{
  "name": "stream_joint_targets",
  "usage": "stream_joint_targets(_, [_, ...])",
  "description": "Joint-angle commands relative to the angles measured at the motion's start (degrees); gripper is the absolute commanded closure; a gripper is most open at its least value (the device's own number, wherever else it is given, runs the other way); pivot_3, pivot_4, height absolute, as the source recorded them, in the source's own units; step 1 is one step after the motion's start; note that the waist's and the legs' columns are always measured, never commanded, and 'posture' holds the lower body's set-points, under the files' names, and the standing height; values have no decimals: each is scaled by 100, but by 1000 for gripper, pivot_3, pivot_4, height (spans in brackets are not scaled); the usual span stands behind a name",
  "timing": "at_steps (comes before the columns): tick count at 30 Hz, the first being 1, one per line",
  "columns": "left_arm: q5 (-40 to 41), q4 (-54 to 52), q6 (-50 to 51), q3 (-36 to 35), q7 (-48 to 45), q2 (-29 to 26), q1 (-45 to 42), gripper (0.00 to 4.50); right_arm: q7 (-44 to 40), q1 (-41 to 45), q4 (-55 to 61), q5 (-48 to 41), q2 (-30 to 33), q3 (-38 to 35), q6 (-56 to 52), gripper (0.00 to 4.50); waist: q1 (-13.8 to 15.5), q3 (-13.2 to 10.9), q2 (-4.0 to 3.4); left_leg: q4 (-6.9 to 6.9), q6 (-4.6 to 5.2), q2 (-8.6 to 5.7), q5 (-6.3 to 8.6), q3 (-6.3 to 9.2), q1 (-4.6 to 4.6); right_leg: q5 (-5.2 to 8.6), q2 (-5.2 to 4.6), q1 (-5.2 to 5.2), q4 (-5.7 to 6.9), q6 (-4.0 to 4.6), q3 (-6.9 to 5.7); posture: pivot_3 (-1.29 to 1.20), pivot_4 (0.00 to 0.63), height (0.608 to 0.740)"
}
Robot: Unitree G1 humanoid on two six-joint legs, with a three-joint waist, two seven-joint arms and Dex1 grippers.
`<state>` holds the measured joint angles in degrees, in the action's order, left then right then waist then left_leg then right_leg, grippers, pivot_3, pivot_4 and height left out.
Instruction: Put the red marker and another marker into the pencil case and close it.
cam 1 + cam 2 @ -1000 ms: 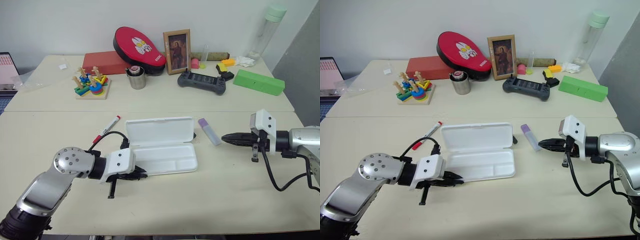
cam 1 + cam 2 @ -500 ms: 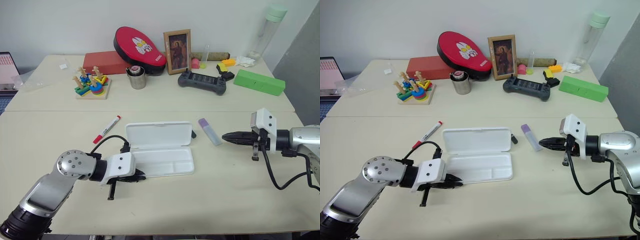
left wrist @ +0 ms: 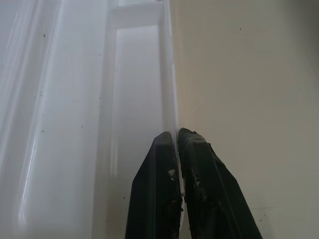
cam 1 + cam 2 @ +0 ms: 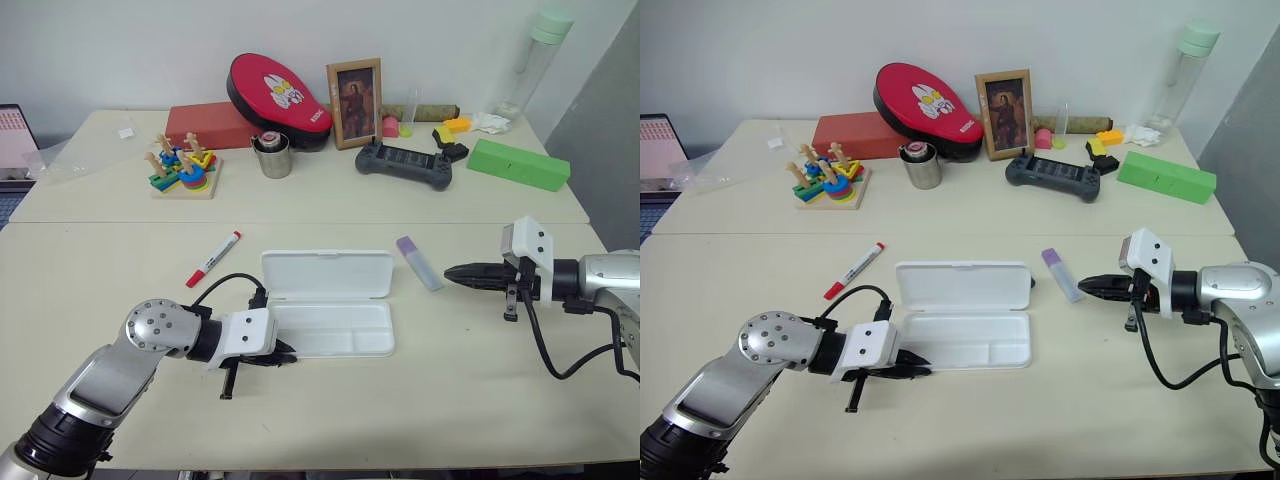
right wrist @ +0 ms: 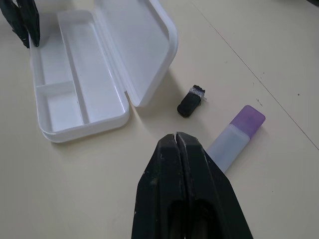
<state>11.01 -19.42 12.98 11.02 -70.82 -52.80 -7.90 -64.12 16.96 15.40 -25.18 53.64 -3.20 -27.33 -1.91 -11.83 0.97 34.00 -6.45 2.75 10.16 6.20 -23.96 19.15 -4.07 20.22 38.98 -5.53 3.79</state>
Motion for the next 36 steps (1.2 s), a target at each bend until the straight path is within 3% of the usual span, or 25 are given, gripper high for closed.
stream_joint_targets(1, [-35,-64,-111,14,27,29,-11,4456,-22,94,105,28,84,-98,86,4500,0,0,0,0,0,0,0,0,0,0,0,0,0,0,0,0,150,740])
stream_joint_targets(36, [-74,-150,-71,15,-38,78,-27,4489,-30,107,96,108,55,-110,86,4500,0,0,0,0,0,0,0,0,0,0,0,0,0,0,0,0,150,740])
